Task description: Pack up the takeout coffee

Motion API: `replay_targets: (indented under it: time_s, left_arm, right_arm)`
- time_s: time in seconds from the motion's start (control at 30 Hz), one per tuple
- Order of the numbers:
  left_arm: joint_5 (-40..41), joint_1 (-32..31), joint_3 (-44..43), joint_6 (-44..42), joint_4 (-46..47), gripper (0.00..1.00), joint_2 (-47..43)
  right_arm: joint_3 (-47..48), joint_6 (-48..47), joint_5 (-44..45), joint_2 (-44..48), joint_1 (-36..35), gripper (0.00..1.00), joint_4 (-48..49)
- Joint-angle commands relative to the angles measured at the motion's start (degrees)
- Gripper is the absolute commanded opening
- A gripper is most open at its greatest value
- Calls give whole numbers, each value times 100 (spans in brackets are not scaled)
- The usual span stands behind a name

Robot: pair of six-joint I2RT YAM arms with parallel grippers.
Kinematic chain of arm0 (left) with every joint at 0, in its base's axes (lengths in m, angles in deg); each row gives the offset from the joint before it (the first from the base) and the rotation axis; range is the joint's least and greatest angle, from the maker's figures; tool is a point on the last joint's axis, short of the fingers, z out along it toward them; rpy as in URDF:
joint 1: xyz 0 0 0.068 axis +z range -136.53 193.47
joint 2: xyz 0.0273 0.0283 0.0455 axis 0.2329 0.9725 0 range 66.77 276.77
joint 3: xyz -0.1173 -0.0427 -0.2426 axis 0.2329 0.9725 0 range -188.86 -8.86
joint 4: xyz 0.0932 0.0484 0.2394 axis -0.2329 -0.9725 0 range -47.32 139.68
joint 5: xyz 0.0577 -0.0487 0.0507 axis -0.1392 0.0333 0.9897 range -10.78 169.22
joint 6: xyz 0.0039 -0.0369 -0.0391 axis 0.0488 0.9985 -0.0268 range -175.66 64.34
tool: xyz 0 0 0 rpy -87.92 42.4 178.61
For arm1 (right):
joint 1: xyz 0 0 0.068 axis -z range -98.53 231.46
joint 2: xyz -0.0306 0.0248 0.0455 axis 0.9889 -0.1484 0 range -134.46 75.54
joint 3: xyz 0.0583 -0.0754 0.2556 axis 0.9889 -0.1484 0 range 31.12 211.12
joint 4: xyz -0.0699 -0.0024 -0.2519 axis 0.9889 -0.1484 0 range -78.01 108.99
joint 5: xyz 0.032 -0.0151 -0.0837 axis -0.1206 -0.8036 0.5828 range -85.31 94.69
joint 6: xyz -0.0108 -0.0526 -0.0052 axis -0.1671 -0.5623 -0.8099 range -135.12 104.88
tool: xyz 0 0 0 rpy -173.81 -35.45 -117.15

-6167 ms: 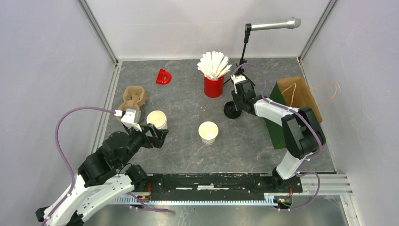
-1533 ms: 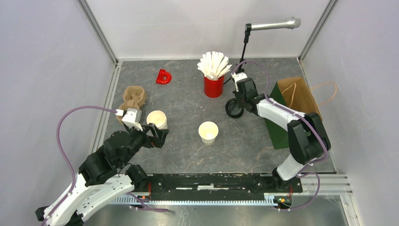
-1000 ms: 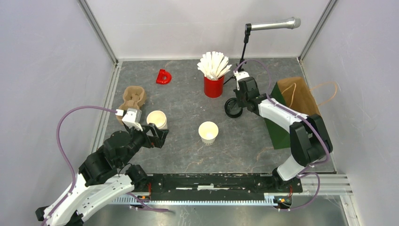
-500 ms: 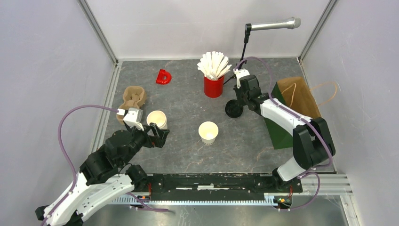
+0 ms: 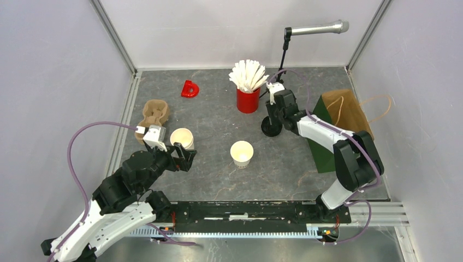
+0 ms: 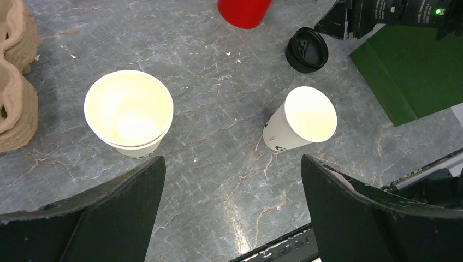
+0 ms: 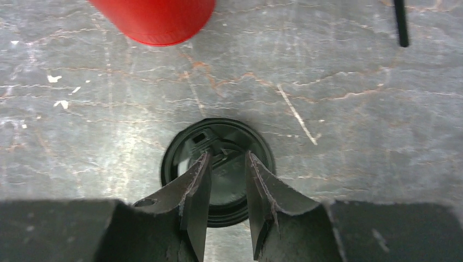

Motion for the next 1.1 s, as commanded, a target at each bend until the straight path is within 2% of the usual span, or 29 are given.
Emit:
replay_targets:
  time_s: [0.0,0.07,0.3,1.07]
  left_arm:
    - [20,-22,-8,83,86,100,26]
    - [28,-22,-10,87,86,100,5]
    - [40,-22,-8,87,86,100,-16]
    - [31,-22,-13,85,86,100,-34]
  right_arm:
    - [-339,604,-156,181,-182,37,726]
    - [-437,764,-109,185,-276,39,1056]
    - [-443,1015,73,2,-473,37,1242]
    - [-194,1051,312,-435,-606,33,1074]
